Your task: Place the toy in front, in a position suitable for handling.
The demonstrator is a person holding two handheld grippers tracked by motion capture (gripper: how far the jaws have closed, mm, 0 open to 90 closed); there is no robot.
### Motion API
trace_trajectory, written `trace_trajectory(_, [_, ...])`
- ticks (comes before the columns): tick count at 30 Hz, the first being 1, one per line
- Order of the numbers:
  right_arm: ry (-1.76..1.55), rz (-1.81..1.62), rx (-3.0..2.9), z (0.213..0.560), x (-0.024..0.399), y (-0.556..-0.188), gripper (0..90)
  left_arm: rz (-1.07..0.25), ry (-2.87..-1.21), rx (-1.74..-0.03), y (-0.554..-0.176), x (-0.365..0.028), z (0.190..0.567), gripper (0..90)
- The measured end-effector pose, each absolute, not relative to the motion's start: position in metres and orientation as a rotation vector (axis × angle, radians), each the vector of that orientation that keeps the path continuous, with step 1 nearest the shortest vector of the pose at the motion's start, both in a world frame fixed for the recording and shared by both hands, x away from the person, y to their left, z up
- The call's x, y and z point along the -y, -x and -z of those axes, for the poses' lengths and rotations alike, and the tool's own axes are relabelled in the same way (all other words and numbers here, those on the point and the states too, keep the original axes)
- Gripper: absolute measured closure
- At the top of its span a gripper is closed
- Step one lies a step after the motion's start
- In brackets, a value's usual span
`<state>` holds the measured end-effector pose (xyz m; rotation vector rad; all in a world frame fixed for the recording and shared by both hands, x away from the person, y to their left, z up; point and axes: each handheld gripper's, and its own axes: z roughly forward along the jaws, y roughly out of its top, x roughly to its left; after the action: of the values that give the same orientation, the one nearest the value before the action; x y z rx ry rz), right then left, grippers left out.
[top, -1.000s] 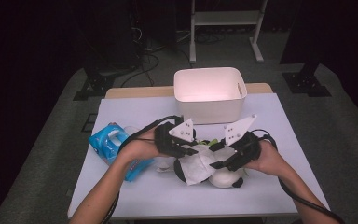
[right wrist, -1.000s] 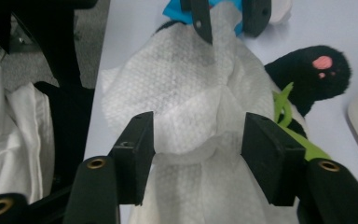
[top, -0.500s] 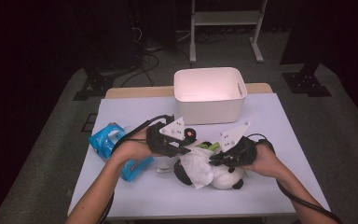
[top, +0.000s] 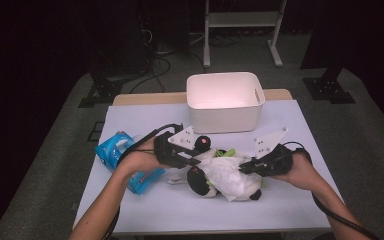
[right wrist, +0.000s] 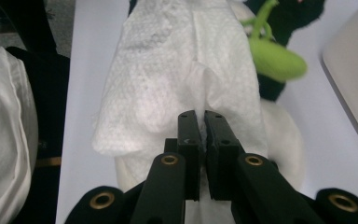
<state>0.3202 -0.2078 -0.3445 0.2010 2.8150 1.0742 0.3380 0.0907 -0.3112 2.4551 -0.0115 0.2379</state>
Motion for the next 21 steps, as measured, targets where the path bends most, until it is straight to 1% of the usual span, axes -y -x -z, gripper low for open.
trace_trajectory(7, [-0.301,-1.048,-2.79,0.351,0.237,-0.32,84.7,-0.214,-2.476,0.009,-0.337,-0.09,0.318,70.0])
trace_trajectory(12, [-0.337,-1.069,-2.781,0.352,0.246,-0.321,82.8,-0.202,-2.474,0.005,-0.336,-0.09,0.32,70.0])
trace_trajectory(13, [-0.341,-1.097,-2.778,0.352,0.247,-0.321,79.7,-0.203,-2.481,0.01,-0.336,-0.089,0.322,70.0])
trace_trajectory(14, [-0.341,-1.097,-2.778,0.352,0.247,-0.321,79.7,-0.203,-2.481,0.01,-0.336,-0.089,0.322,70.0])
trace_trajectory(15, [-0.334,-1.133,-2.769,0.35,0.245,-0.32,74.0,-0.199,-2.487,0.017,-0.336,-0.089,0.323,70.0])
trace_trajectory(16, [-0.334,-1.133,-2.769,0.35,0.245,-0.32,74.0,-0.199,-2.487,0.017,-0.336,-0.089,0.323,70.0])
trace_trajectory(17, [-0.32,-1.169,-2.754,0.347,0.242,-0.319,70.3,-0.195,-2.486,0.016,-0.336,-0.088,0.324,70.0])
trace_trajectory(18, [-0.32,-1.169,-2.754,0.347,0.242,-0.319,70.3,-0.195,-2.486,0.016,-0.336,-0.088,0.324,70.0])
trace_trajectory(19, [-0.303,-1.187,-2.749,0.344,0.236,-0.319,67.0,-0.195,-2.486,0.014,-0.336,-0.088,0.325,69.9])
trace_trajectory(21, [-0.283,-1.192,-2.752,0.343,0.232,-0.319,65.7,-0.192,-2.485,0.013,-0.336,-0.087,0.326,69.9])
